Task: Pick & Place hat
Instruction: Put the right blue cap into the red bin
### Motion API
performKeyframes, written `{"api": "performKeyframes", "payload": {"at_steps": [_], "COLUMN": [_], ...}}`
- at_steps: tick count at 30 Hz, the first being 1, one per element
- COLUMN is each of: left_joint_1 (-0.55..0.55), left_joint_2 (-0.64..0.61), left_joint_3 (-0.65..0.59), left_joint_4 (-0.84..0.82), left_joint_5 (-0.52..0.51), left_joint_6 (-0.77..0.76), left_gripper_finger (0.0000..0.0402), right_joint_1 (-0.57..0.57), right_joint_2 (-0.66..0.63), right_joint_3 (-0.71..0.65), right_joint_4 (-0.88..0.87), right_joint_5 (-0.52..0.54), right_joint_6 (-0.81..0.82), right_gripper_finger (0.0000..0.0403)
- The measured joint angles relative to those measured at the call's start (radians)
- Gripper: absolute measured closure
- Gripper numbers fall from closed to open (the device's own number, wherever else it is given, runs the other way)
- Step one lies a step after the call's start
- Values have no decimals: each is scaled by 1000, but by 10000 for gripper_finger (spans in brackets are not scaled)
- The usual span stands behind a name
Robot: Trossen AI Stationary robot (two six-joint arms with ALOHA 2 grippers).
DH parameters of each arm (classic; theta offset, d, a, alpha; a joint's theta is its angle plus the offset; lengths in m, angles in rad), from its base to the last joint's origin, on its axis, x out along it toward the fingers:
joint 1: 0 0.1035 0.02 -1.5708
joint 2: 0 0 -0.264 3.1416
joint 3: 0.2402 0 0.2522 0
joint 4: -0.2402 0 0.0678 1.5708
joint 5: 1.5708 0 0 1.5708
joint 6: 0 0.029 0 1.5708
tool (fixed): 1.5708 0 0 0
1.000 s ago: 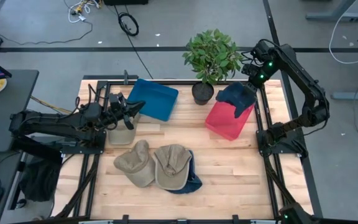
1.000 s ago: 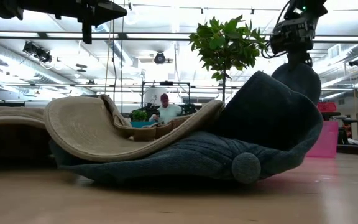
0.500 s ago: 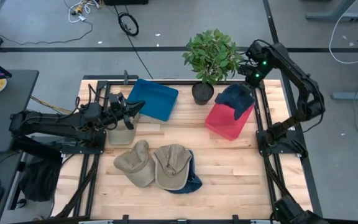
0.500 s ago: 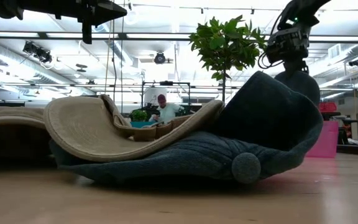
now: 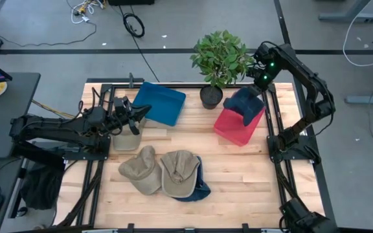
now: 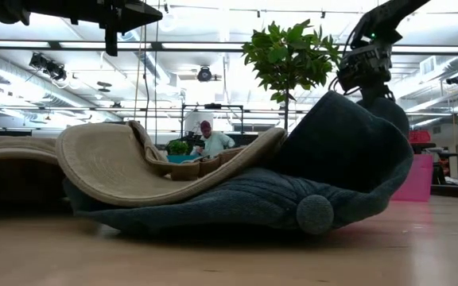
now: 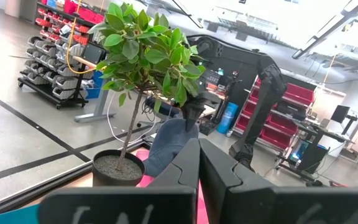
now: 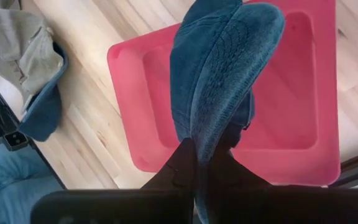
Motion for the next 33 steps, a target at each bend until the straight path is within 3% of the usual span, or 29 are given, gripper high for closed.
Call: {"api": "performKeyframes", "payload": {"at_steps": [14,33], "left_joint_1": [0,0], "left_joint_2": [0,0], "left_joint_3": [0,1], "left_joint_4": [0,0], "left_joint_5": [0,0], "left_joint_6": [0,0], "left_gripper_finger": [394,394], "right_joint_1": [-65,-69], "right_joint_2": [2,2], "right_joint_3": [0,0], "right_joint_4": [1,0], "right_joint_5": [26,-9], "right_joint_6": [155,348], "right_gripper_finger": [394,394]}}
